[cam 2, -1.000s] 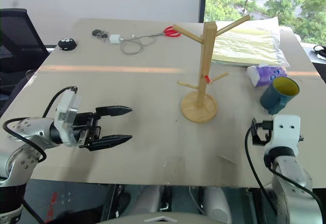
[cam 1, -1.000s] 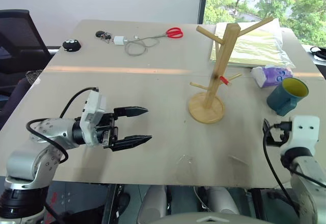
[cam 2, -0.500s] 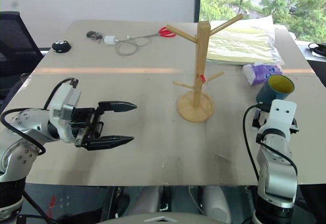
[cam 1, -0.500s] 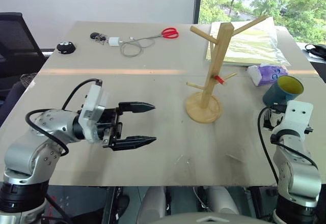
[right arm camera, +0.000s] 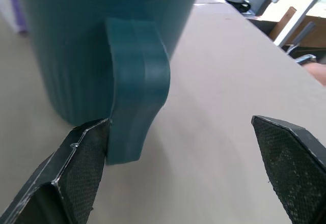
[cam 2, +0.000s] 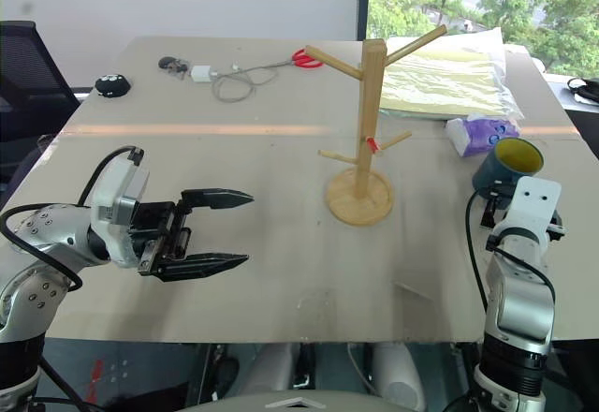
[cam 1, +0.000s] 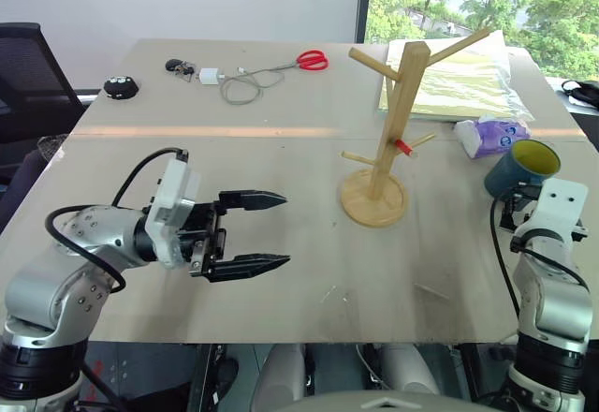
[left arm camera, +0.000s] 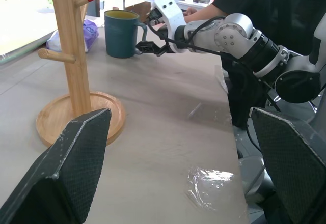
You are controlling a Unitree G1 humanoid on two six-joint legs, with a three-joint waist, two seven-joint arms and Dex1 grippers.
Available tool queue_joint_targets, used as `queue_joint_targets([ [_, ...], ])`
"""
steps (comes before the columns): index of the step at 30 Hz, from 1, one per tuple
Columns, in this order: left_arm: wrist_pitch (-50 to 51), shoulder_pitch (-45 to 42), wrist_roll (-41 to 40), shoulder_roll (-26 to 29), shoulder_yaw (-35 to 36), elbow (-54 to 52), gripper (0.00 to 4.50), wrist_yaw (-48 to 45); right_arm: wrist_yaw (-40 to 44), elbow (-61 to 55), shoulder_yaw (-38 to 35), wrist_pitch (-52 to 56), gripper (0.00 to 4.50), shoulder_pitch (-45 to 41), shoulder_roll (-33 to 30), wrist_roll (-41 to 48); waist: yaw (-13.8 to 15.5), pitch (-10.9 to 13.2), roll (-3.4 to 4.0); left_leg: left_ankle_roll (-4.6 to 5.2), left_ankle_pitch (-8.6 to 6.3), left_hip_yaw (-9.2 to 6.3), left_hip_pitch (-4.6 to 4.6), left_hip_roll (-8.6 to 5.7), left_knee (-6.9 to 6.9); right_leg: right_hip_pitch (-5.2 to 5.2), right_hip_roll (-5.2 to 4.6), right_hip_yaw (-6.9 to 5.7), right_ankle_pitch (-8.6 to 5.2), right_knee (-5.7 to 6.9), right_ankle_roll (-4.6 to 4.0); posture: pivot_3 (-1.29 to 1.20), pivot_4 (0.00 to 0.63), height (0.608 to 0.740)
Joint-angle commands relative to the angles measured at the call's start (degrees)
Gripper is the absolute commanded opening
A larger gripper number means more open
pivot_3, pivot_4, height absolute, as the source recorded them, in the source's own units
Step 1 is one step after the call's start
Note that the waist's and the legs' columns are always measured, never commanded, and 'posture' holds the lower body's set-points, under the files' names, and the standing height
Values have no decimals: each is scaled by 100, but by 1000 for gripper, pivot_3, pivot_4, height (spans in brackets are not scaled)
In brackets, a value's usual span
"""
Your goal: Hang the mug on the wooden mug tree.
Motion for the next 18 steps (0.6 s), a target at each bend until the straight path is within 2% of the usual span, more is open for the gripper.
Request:
queue_joint_targets([
  [1, -72, 4, -108, 46, 164, -182, 4500, 18, -52, -47, -168, -128, 4469, -78, -100, -25, -2, 0, 0, 0, 0, 0, 1, 0, 0, 0, 0, 0, 0, 0, 0, 0, 150, 740],
  [9, -104, -46, -83, 58, 151, -132, 4500, 28, -36, 268, -289, -274, 4469, -165, -176, 16, -3, 0, 0, 0, 0, 3, 2, 0, 0, 0, 1, 4, 0, 0, 0, 0, 150, 740],
  [12, -103, -42, -81, 65, 183, -125, 4500, 48, -32, 453, -320, -383, 3623, -240, -215, 37, -4, 1, 2, 0, 0, 3, 2, 0, 0, 0, 1, 3, 0, 0, 0, 0, 150, 740],
  [16, -96, 5, -84, 77, 246, -160, 4500, 87, -56, 721, -356, -560, 1673, -332, -274, 59, 0, 1, 2, 0, 0, 2, 2, 0, 0, 0, 1, 3, 0, 0, 0, 0, 150, 740],
  [17, -93, 16, -83, 77, 263, -170, 4500, 104, -58, 784, -373, -603, 1396, -356, -292, 67, -3, 1, 2, 0, 0, 2, 2, 0, -1, 0, 1, 3, 0, 0, 0, 0, 150, 740],
  [18, -92, 28, -83, 79, 279, -179, 4500, 113, -55, 843, -386, -644, 624, -377, -310, 75, -3, 2, 2, 0, 0, 4, 2, -1, -1, 0, 1, 4, 0, 0, 0, 0, 150, 740],
])
